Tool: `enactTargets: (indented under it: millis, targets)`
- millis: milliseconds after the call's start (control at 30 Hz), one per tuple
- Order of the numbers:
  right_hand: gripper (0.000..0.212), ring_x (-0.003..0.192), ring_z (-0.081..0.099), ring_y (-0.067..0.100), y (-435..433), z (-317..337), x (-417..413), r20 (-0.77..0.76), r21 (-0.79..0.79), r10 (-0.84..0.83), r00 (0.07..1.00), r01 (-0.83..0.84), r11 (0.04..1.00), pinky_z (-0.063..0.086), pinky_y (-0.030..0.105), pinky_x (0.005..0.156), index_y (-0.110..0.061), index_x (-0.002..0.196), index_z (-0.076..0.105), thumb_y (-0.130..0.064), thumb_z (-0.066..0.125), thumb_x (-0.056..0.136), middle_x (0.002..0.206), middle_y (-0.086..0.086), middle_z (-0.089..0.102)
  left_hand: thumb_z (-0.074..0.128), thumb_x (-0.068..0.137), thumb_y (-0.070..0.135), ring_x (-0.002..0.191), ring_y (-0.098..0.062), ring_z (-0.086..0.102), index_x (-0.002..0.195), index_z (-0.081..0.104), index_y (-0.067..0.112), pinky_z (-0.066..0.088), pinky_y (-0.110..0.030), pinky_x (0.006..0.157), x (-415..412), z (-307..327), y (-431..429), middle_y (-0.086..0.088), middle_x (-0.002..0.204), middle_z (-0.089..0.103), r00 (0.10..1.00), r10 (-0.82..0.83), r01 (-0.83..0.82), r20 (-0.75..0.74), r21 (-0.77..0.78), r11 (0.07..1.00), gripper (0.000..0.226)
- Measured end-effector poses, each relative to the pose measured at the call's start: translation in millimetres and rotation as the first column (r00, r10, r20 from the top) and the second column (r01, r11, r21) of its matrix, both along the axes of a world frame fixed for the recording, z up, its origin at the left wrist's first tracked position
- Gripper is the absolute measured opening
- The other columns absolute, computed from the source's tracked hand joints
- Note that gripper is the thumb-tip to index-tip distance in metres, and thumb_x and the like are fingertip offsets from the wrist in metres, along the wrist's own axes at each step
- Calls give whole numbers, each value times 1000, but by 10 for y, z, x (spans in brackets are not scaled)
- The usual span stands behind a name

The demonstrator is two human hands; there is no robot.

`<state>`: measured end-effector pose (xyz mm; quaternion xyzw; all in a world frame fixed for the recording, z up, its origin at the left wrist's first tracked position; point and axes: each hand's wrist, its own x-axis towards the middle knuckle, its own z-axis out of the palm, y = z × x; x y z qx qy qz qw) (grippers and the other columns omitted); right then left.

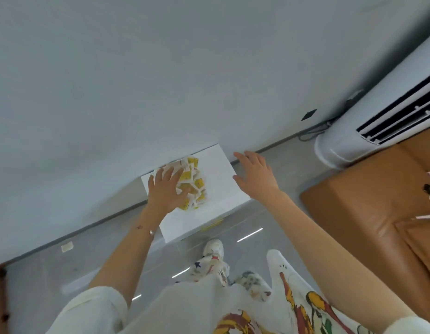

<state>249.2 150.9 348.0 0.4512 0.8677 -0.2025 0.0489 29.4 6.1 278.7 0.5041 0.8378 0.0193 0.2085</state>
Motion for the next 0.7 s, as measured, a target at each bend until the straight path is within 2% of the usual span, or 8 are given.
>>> enactTargets:
  millis: [167, 300, 367, 467, 533, 600, 667, 700]
  targets:
    - [63, 142, 20, 26, 450, -479, -444, 20, -107, 41, 999, -39, 993, 30, 45, 112, -28, 150, 22, -38, 51, 94, 155, 2, 25, 35, 91, 64, 147, -29, 12, 151, 25, 30, 8, -49, 118, -302, -386, 192, -2, 159, 23, 985, 160, -156, 60, -69, 985, 70]
    - [62, 142, 21, 23, 710, -1164, -772, 34, -208, 68, 997, -59, 976, 30, 41, 111, -29, 150, 22, -38, 50, 95, 155, 0, 25, 5, 69, 73, 147, -28, 14, 150, 25, 32, 11, -48, 118, -336, -917, 272, 0, 159, 23, 982, 176, -168, 74, -99, 981, 93]
    - [62, 142, 22, 23, 840, -1634, -982, 44, -250, 100, 994, -86, 964, 29, 41, 111, -29, 150, 23, -36, 51, 95, 155, 0, 25, 8, 72, 72, 147, -28, 16, 150, 26, 31, 13, -48, 118, -407, -1321, 322, 0, 158, 25, 970, 228, -215, 88, -130, 968, 90]
    - [63, 141, 24, 24, 1015, -2411, -1296, 41, -336, 115, 993, -95, 937, 32, 42, 110, -27, 149, 25, -33, 55, 94, 154, 1, 27, 24, 80, 67, 146, -29, 18, 151, 24, 29, 15, -47, 118, -489, -1977, 425, -2, 157, 27, 925, 360, -342, 122, -148, 928, 81]
    - [64, 139, 26, 26, 1124, -2951, -1482, 21, -389, 115, 993, -98, 916, 33, 42, 109, -24, 149, 28, -33, 57, 93, 153, 2, 29, 34, 88, 62, 144, -30, 23, 151, 25, 25, 20, -46, 117, -527, -2425, 520, -4, 155, 32, 867, 469, -455, 167, -116, 883, 74]
    - [64, 136, 31, 25, 1226, -3358, -1666, -43, -454, 94, 995, -103, 885, 31, 37, 108, -21, 147, 32, -30, 62, 91, 149, 3, 33, 44, 95, 50, 141, -27, 29, 150, 26, 23, 25, -44, 114, -571, -2784, 631, -4, 152, 37, 793, 563, -566, 233, -62, 822, 64]
    - [62, 129, 39, 19, 1323, -3623, -1835, -122, -558, -32, 992, -42, 829, 30, 26, 103, -17, 144, 37, -24, 66, 89, 140, 1, 40, 46, 96, 45, 134, -25, 39, 147, 32, 23, 34, -43, 110, -623, -3031, 752, -2, 145, 45, 687, 652, -683, 322, -21, 730, 57]
    - [62, 123, 42, 17, 1366, -3709, -1909, -143, -619, -135, 980, 17, 785, 32, 25, 100, -15, 142, 39, -21, 68, 88, 136, 0, 42, 46, 96, 44, 128, -23, 46, 144, 37, 24, 41, -42, 105, -654, -3116, 816, -2, 139, 51, 619, 686, -742, 382, -1, 670, 52]
